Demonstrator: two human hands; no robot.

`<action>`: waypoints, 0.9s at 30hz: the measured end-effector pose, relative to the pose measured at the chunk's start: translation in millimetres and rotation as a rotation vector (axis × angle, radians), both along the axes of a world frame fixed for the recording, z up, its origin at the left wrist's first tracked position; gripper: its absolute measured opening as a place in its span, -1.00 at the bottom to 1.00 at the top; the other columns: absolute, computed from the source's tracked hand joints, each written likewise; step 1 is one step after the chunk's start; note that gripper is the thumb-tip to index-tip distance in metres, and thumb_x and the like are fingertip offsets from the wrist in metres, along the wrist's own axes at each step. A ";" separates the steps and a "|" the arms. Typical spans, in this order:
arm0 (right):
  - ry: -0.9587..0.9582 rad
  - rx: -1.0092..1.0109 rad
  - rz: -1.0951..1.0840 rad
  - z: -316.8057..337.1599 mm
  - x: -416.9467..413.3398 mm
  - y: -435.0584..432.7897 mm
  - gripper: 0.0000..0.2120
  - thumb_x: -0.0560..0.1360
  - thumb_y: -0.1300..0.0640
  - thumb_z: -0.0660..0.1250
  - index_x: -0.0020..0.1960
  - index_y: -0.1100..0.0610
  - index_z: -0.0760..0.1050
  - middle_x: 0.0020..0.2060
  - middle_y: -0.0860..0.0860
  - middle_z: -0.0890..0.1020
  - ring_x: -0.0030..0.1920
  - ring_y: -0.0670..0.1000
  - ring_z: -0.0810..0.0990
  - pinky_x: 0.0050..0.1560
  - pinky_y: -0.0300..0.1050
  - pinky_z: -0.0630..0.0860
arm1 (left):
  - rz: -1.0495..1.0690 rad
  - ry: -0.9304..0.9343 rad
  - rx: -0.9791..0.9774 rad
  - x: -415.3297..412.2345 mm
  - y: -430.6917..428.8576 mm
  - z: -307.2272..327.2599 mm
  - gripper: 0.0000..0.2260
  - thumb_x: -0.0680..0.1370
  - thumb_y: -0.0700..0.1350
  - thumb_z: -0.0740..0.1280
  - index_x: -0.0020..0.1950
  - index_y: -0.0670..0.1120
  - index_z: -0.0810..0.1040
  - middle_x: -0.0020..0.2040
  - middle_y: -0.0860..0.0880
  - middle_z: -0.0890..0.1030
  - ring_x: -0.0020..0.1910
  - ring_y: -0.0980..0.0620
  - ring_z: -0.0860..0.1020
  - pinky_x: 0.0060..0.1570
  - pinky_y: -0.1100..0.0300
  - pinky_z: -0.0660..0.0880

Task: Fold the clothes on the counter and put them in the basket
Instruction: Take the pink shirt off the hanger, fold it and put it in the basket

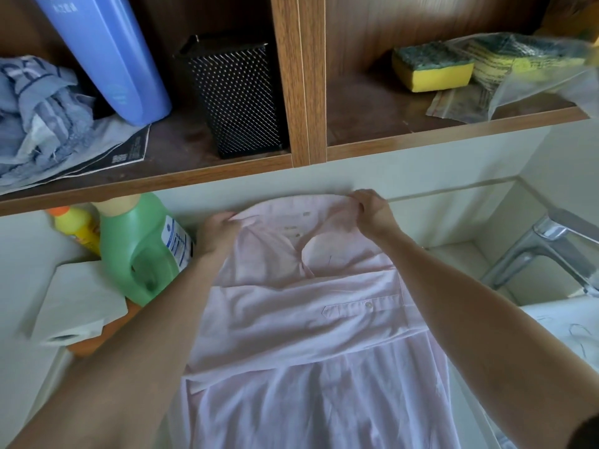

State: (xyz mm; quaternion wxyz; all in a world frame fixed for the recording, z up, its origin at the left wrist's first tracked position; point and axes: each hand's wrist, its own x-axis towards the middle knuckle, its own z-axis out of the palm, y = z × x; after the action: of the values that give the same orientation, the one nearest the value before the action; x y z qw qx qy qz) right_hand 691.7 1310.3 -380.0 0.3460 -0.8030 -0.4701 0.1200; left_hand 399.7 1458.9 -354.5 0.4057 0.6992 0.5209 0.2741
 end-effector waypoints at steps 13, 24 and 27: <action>-0.483 0.039 0.079 -71.4 -128.7 -196.6 -0.79 0.41 0.23 0.31 0.02 0.06 0.57 -0.11 0.05 0.54 -0.13 0.19 0.54 -0.07 0.02 0.38 | -0.095 0.222 0.353 -82.0 -166.9 -59.9 -0.71 0.53 -0.20 0.43 0.24 -0.10 0.53 0.03 -0.05 0.47 -0.19 0.01 0.50 -0.02 -0.01 0.54; -0.263 -0.266 0.371 -87.8 -125.3 -212.4 -0.33 0.57 -0.24 -0.06 0.58 0.06 0.18 0.58 0.00 0.16 0.59 0.04 0.05 0.57 0.05 -0.06 | -0.292 0.757 0.569 -167.3 -305.3 -139.3 -0.47 0.67 0.16 -0.02 0.55 -0.08 0.31 0.57 -0.16 0.26 0.53 -0.17 0.25 0.46 -0.12 0.27; -0.056 -0.127 0.345 -73.7 -113.4 -224.6 -0.53 0.59 0.09 0.30 0.47 0.16 0.37 0.49 0.05 0.32 0.51 0.06 0.27 0.51 0.02 0.19 | -0.343 0.825 0.460 -169.0 -293.4 -131.1 -0.40 0.64 0.23 -0.13 0.61 -0.04 0.18 0.61 -0.16 0.12 0.59 -0.15 0.12 0.54 -0.07 0.09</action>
State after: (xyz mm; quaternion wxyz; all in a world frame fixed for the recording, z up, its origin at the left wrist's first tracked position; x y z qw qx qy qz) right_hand 578.3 1085.7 -453.7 0.2557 -0.7339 -0.6017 0.1845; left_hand 230.6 1165.5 -485.6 0.0407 0.8962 0.4416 0.0118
